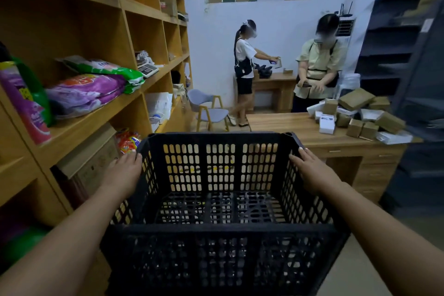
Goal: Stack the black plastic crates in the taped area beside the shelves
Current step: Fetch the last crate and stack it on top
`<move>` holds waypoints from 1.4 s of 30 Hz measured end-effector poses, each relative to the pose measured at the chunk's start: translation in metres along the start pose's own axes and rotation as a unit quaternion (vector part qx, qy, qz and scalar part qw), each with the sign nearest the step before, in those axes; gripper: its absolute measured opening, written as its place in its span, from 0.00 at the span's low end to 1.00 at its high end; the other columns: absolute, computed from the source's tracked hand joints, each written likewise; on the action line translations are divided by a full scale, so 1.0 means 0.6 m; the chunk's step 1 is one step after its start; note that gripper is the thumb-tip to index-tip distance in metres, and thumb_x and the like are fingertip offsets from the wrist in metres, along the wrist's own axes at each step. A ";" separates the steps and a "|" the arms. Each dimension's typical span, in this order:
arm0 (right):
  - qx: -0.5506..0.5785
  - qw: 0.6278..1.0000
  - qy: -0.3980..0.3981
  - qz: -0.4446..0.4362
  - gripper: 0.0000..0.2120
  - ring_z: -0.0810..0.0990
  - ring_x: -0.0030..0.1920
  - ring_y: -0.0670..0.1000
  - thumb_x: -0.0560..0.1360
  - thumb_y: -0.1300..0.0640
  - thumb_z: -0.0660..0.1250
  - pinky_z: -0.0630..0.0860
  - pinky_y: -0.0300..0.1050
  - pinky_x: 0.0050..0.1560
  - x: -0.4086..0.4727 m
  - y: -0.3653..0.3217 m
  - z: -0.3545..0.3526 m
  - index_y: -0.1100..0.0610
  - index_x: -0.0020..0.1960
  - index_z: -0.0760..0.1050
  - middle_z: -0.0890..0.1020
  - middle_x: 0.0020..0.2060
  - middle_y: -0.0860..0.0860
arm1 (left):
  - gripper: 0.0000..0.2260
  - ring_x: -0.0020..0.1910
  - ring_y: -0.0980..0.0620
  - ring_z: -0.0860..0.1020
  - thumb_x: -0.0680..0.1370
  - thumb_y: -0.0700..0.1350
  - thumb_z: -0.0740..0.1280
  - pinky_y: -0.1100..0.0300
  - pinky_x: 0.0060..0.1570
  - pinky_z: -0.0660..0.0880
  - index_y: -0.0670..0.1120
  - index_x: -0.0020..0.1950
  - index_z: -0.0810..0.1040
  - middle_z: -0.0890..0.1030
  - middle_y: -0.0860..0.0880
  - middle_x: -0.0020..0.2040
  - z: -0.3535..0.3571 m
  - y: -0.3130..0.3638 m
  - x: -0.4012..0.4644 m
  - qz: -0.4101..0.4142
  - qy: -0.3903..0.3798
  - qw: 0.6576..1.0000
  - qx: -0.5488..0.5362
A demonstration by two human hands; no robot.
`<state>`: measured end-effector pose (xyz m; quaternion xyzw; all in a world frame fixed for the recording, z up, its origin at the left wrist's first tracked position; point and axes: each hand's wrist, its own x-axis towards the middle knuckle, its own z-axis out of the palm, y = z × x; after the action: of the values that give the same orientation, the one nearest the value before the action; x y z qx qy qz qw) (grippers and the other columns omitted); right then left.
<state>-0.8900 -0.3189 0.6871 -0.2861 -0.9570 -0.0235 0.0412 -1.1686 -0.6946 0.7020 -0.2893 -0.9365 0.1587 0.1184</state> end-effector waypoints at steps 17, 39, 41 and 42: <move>-0.002 0.999 0.017 0.042 0.41 0.53 0.74 0.63 0.73 0.63 0.68 0.61 0.53 0.70 -0.057 0.000 0.006 0.50 0.77 0.47 0.50 0.75 0.65 | 0.43 0.64 0.44 0.72 0.77 0.46 0.68 0.54 0.51 0.78 0.49 0.78 0.37 0.40 0.46 0.79 0.009 0.019 -0.060 -0.106 -0.045 0.990 -0.078; -0.183 0.980 0.066 0.052 0.28 0.69 0.67 0.61 0.79 0.63 0.54 0.66 0.51 0.66 -0.038 -0.071 -0.044 0.65 0.76 0.47 0.66 0.68 0.67 | 0.39 0.61 0.43 0.76 0.79 0.52 0.64 0.52 0.53 0.75 0.44 0.78 0.40 0.45 0.40 0.79 -0.009 -0.046 -0.034 -0.047 -0.075 0.996 0.011; -0.172 0.979 0.087 0.061 0.26 0.69 0.66 0.62 0.79 0.63 0.53 0.67 0.51 0.66 -0.035 -0.089 -0.063 0.66 0.75 0.48 0.66 0.68 0.67 | 0.39 0.61 0.42 0.76 0.78 0.51 0.65 0.52 0.53 0.74 0.43 0.78 0.41 0.45 0.40 0.79 -0.012 -0.067 -0.031 -0.058 -0.050 0.997 0.003; -0.169 0.979 0.095 0.063 0.26 0.69 0.66 0.62 0.79 0.64 0.53 0.68 0.52 0.66 -0.035 -0.099 -0.069 0.67 0.75 0.50 0.66 0.68 0.68 | 0.39 0.61 0.42 0.76 0.78 0.50 0.65 0.52 0.53 0.74 0.43 0.78 0.41 0.46 0.40 0.79 -0.011 -0.076 -0.029 -0.062 -0.036 0.997 -0.004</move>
<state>-0.9024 -0.3826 0.7250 -0.3456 -0.9109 -0.2091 0.0841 -1.1753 -0.7389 0.7228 -0.2249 -0.9570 0.1581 0.0930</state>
